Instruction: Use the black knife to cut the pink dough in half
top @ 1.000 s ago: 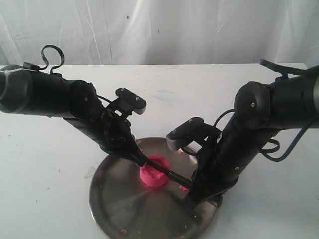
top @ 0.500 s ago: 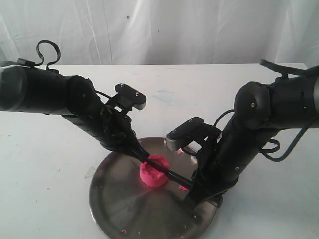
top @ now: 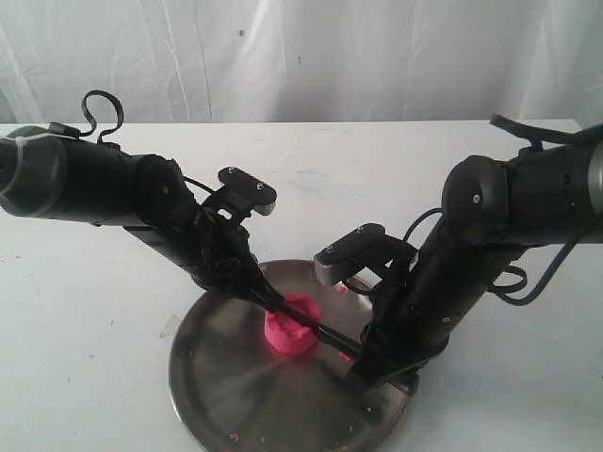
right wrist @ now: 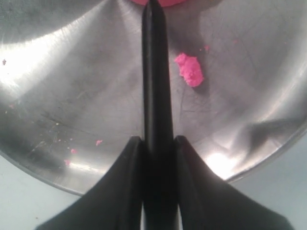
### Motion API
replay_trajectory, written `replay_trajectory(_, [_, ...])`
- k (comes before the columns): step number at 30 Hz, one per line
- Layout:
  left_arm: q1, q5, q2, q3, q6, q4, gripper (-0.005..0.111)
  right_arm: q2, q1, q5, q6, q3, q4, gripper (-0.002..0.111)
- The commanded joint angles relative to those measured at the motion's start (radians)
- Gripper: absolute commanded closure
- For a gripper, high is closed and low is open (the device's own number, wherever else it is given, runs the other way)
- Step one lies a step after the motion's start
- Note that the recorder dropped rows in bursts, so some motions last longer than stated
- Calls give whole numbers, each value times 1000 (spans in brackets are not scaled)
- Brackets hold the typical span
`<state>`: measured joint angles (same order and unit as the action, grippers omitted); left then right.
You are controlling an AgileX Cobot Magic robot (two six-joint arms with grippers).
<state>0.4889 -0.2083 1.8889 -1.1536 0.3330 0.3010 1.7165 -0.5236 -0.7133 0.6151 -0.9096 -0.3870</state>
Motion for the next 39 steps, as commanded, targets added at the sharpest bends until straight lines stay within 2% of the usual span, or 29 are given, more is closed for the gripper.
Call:
replay_trajectory(1, [2, -17, 9, 6, 5, 13, 107, 20, -4, 13, 10, 4, -13, 108])
replay_trajectory(19, [2, 44, 7, 4, 5, 39, 107, 19, -4, 28, 10, 4, -15, 108])
replay_trajectory(26, [2, -51, 7, -40, 5, 58, 107, 19, -4, 39, 10, 4, -23, 108])
replay_trajectory(39, [2, -49, -48, -45, 5, 91, 107, 19, -4, 40, 10, 4, -28, 108])
